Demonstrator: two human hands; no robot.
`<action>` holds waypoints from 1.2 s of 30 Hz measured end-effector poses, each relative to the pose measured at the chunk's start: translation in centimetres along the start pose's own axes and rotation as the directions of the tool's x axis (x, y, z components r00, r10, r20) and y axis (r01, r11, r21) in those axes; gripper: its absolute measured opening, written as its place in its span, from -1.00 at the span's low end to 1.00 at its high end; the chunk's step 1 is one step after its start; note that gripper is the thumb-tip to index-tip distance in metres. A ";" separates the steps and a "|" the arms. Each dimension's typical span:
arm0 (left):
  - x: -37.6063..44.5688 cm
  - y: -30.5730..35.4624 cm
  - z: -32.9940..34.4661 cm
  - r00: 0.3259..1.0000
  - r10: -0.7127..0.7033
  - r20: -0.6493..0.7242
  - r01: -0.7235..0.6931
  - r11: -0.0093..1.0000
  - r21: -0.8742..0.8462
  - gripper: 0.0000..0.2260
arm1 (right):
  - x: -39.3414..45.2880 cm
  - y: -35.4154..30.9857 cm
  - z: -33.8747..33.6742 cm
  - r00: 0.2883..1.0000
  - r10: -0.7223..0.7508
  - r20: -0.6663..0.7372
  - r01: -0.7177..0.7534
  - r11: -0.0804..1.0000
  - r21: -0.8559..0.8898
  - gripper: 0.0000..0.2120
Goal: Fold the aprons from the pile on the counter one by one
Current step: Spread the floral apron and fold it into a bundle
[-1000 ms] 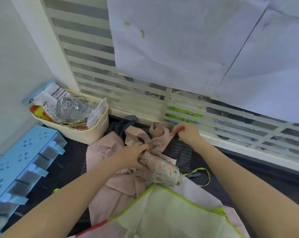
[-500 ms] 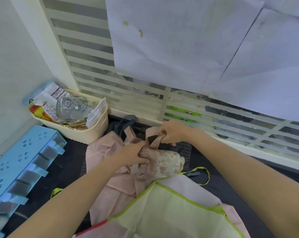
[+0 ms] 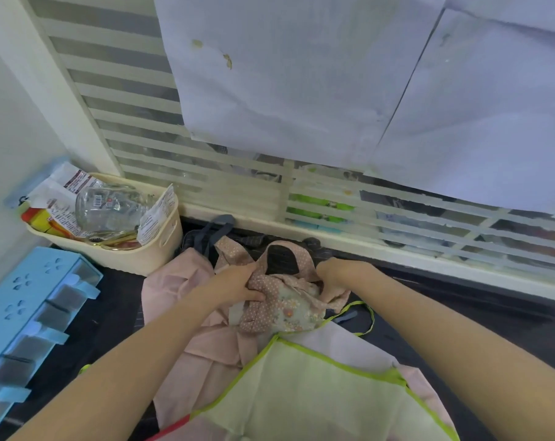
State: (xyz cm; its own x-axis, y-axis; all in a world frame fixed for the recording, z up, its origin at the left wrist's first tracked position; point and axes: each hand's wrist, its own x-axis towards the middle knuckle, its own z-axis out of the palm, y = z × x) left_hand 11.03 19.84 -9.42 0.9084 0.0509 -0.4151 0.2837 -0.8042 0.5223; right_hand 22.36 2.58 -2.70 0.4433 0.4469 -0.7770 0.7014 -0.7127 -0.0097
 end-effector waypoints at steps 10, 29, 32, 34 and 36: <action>-0.4 3.7 1.3 0.934 0.298 -0.196 -0.049 0.652 0.757 -0.23 | 2.5 -0.5 7.8 0.969 0.094 -0.229 0.046 0.840 0.541 -0.41; 0.2 1.9 -7.1 0.978 -0.191 -0.083 0.096 0.768 -0.633 -0.64 | 0.5 1.8 4.5 0.948 -0.264 -0.175 0.198 0.064 0.978 -0.63; -0.3 0.9 -7.6 0.967 -0.246 -0.071 0.127 0.702 -0.701 -0.71 | -0.3 1.9 3.8 0.931 -0.222 -0.290 0.293 -0.021 0.956 -0.76; -0.7 0.7 -8.0 0.965 -0.256 -0.064 0.120 0.642 -0.758 -0.77 | -0.4 2.4 3.2 0.945 -0.177 -0.275 0.279 -0.001 0.960 -0.68; -0.7 0.6 -8.7 0.967 -0.240 -0.083 0.093 0.638 -0.764 -0.77 | -0.7 2.7 2.7 0.960 -0.236 -0.150 0.205 0.231 0.951 -0.68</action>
State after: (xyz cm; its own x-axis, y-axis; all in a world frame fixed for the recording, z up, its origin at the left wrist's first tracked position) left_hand 13.17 24.46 -2.36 0.8357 0.2916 -0.4653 0.5005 -0.0559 0.8639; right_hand 22.45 -1.12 -3.93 0.3440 0.6781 -0.6494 -0.2779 -0.5872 -0.7603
